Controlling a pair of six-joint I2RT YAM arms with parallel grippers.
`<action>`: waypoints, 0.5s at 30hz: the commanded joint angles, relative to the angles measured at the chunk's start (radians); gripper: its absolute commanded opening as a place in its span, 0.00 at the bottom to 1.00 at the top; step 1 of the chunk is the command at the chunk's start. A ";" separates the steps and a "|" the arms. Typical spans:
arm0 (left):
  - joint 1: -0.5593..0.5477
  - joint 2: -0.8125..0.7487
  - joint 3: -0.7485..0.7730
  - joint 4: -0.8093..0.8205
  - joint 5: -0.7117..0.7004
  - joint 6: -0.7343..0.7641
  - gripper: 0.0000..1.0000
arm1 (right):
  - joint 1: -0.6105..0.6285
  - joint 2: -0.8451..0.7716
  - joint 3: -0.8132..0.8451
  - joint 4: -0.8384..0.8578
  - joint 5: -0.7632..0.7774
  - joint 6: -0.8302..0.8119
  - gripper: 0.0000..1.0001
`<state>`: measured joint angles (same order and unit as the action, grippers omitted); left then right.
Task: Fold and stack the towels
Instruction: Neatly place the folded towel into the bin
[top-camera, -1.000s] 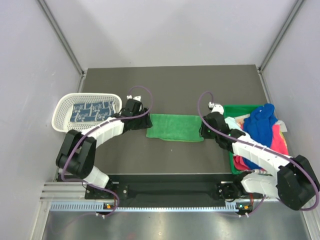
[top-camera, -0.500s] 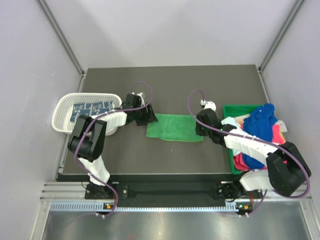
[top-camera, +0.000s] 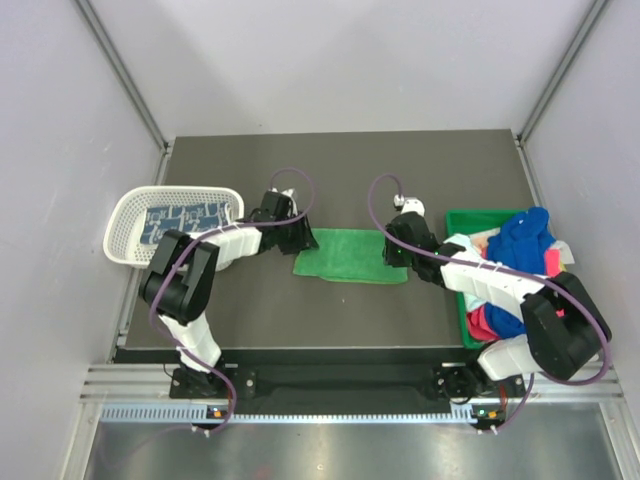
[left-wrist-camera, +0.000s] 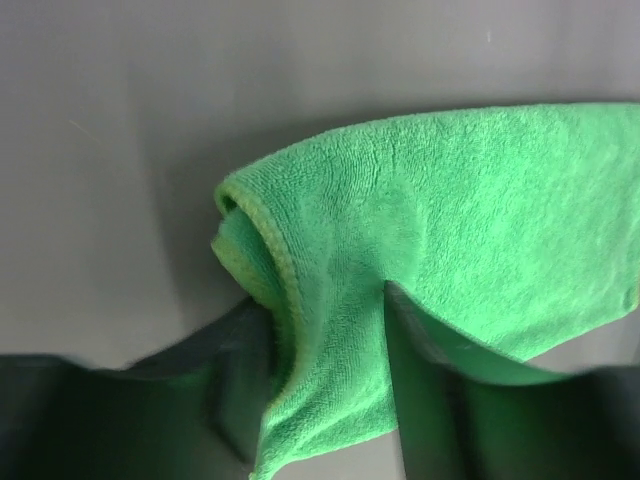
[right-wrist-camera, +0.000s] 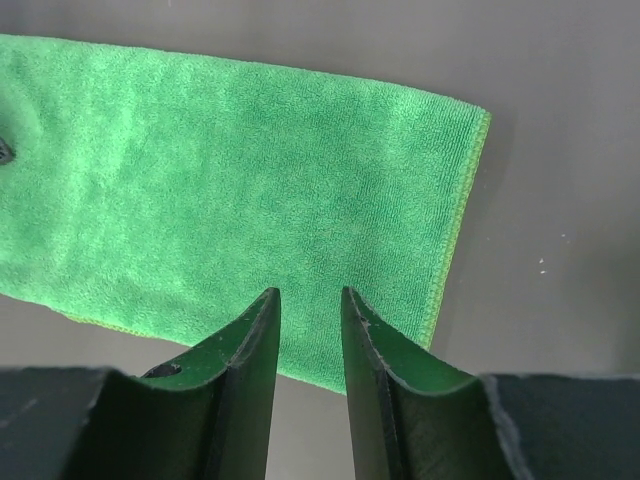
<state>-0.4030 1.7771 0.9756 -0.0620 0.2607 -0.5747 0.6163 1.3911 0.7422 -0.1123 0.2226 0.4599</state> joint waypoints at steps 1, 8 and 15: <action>-0.030 0.062 -0.046 -0.094 -0.055 -0.019 0.46 | 0.019 -0.006 0.032 0.037 -0.006 -0.010 0.31; -0.076 0.047 -0.023 -0.119 -0.116 -0.045 0.00 | 0.019 -0.004 0.054 0.030 -0.028 -0.017 0.31; -0.106 -0.071 0.078 -0.309 -0.355 -0.007 0.00 | 0.019 -0.009 0.111 -0.015 -0.042 -0.043 0.31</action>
<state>-0.4904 1.7653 1.0031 -0.1562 0.0597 -0.6167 0.6186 1.3911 0.7826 -0.1291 0.1902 0.4419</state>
